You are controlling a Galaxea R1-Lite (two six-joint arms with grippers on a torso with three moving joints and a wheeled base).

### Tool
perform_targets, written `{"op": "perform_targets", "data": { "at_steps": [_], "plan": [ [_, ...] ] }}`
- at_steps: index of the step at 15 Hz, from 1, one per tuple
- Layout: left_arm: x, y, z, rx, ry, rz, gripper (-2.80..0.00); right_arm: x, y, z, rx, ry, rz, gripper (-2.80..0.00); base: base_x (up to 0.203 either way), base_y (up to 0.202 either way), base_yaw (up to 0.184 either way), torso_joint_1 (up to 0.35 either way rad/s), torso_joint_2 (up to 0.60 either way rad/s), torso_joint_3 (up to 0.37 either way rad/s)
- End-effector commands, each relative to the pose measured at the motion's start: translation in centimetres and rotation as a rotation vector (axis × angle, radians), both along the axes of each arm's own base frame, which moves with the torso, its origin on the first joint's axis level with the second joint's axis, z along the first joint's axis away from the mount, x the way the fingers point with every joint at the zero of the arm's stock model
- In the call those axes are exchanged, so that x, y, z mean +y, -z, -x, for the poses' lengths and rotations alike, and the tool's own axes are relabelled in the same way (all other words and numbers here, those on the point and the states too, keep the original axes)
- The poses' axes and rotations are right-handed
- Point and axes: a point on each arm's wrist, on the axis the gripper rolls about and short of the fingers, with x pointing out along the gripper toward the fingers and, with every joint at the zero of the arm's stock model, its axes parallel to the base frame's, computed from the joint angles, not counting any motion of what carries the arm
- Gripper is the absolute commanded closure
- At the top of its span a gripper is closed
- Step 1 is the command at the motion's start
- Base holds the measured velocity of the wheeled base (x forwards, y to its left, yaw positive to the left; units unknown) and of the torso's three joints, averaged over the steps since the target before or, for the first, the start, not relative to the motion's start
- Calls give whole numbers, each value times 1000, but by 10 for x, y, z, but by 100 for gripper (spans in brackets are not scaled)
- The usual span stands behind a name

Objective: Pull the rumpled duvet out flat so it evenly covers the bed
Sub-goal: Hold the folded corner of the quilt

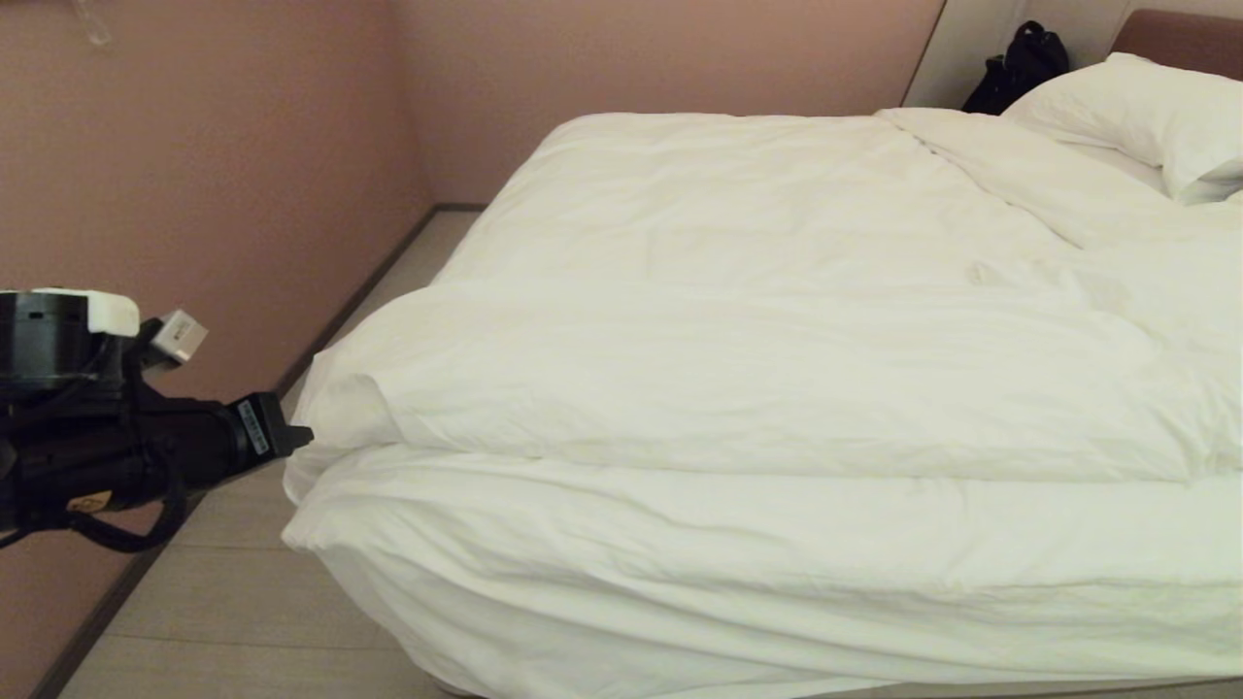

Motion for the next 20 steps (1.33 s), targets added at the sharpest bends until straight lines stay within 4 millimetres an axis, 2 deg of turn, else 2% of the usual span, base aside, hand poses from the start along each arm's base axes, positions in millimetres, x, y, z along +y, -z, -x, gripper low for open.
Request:
{"op": "perform_targets", "data": {
  "at_steps": [1,3,5,7,10,15,18,20],
  "plan": [
    [2,13,-23,28,-1,3,0,0,0,0,1,-1,1,0,0,0,0,0,0,0],
    [4,18,-40,15,3,-5,0,0,0,0,1,0,1,0,0,0,0,0,0,0],
    [6,21,-47,-3,6,-19,0,0,0,0,1,0,1,0,0,0,0,0,0,0],
    [11,33,-65,-71,5,-46,0,0,0,0,1,0,1,0,0,0,0,0,0,0],
    [13,39,-76,-98,4,-53,0,0,0,0,1,-1,1,0,0,0,0,0,0,0],
    [9,26,-81,-180,18,-64,0,0,0,0,1,0,1,0,0,0,0,0,0,0],
    [-8,19,-85,-232,63,-69,0,0,0,0,1,-1,1,0,0,0,0,0,0,0],
    [-12,20,-92,-234,74,-70,0,0,0,0,1,0,1,0,0,0,0,0,0,0]
  ]
}}
